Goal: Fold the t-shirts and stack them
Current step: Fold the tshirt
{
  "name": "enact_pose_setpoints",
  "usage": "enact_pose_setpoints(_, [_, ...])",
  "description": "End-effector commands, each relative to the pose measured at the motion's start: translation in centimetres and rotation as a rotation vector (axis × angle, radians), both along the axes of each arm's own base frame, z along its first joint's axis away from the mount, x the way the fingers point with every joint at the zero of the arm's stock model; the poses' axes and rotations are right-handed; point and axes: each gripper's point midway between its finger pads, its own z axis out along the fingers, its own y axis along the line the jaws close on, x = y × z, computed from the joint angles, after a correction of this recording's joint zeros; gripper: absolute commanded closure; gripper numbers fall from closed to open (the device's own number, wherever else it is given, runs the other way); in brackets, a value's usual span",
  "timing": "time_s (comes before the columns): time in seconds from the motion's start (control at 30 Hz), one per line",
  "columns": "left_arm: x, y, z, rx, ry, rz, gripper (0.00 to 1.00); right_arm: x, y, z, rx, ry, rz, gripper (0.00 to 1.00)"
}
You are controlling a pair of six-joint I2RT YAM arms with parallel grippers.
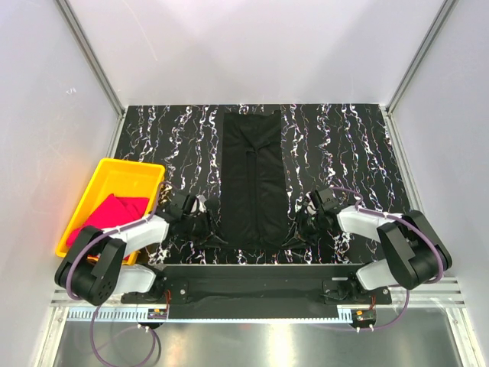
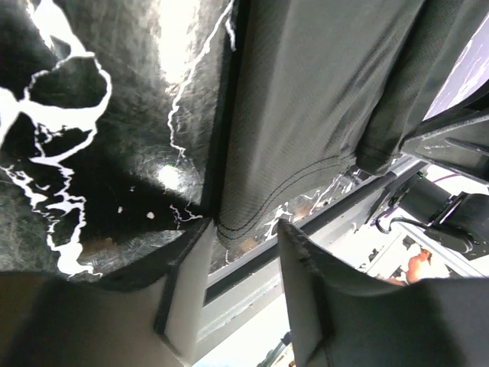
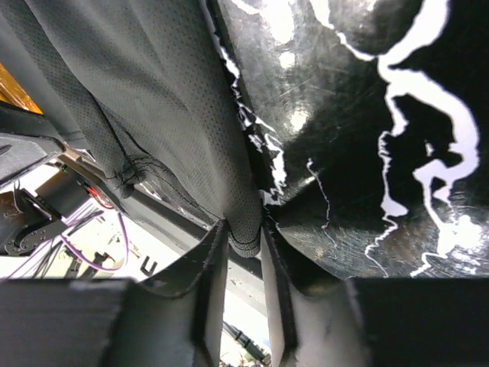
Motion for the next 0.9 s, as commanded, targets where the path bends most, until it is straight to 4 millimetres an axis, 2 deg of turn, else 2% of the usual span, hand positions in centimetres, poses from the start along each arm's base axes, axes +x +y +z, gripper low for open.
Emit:
enact_pose_setpoints(0.0, [-1.5, 2.2, -2.9, 0.13, 0.041, 0.01, 0.59, -0.4, -0.2, -0.7, -0.018, 0.004, -0.002, 0.72])
enact_pose_setpoints(0.13, [-1.3, 2.1, -3.0, 0.126, 0.039, 0.008, 0.71, -0.3, -0.2, -0.7, -0.019, 0.008, -0.005, 0.78])
enact_pose_setpoints(0.23, [-1.2, 1.9, -2.9, 0.12, 0.037, 0.0, 0.89, -0.2, -0.1, -0.9, -0.019, 0.017, 0.003, 0.84])
enact_pose_setpoints(0.27, [-1.1, 1.9, -2.9, 0.117, 0.035, -0.003, 1.0, -0.1, 0.0, -0.9, -0.016, 0.021, 0.002, 0.86])
enact_pose_setpoints(0.37, [-0.6, 1.4, -2.0, 0.091, 0.011, -0.006, 1.0, 0.0, 0.3, -0.4, 0.001, 0.021, 0.01, 0.99])
enact_pose_setpoints(0.43, [0.3, 0.9, -0.8, 0.069, -0.015, 0.005, 1.0, 0.7, 0.7, 0.5, 0.02, -0.004, 0.007, 1.0])
enact_pose_setpoints(0.5, [1.2, 0.4, 0.6, 0.048, -0.042, 0.017, 1.0, 2.3, 1.2, 2.0, 0.023, -0.056, -0.003, 1.0])
enact_pose_setpoints(0.57, [3.2, -0.6, 2.9, 0.021, -0.095, 0.025, 1.0, 3.6, 1.1, 3.0, -0.004, -0.085, -0.013, 1.0])
enact_pose_setpoints(0.6, [3.9, -0.6, 3.4, 0.032, -0.098, 0.033, 1.0, 5.5, 1.7, 4.7, 0.003, -0.14, -0.006, 1.0])
enact_pose_setpoints(0.63, [4.8, -0.8, 4.2, 0.033, -0.115, 0.037, 1.0, 6.3, 1.8, 5.3, -0.007, -0.154, -0.006, 1.0])
enact_pose_setpoints(0.67, [6.8, -1.4, 6.2, 0.018, -0.168, 0.043, 1.0, 7.0, 1.6, 5.6, -0.028, -0.153, -0.007, 1.0])
enact_pose_setpoints(0.7, [7.9, -1.3, 6.3, 0.033, -0.166, 0.05, 1.0, 9.3, 1.6, 6.6, -0.03, -0.187, -0.009, 1.0])
enact_pose_setpoints(0.73, [9.0, -1.4, 6.8, 0.034, -0.177, 0.056, 1.0, 10.5, 1.4, 7.0, -0.035, -0.192, -0.018, 1.0])
enact_pose_setpoints(0.77, [11.2, -1.8, 8.8, 0.017, -0.227, 0.066, 1.0, 11.3, 1.2, 7.2, -0.033, -0.182, -0.021, 1.0])
enact_pose_setpoints(0.8, [12.8, -1.4, 9.3, 0.02, -0.243, 0.083, 1.0, 14.0, 0.7, 7.6, -0.029, -0.196, -0.04, 1.0])
enact_pose_setpoints(0.83, [15.2, -1.7, 9.9, 0.014, -0.251, 0.088, 1.0, 15.2, 0.6, 7.7, -0.021, -0.196, -0.045, 1.0])
enact_pose_setpoints(0.87, [16.4, -1.7, 10.0, 0.008, -0.251, 0.088, 1.0, 16.0, 0.6, 7.9, -0.005, -0.182, -0.045, 1.0])
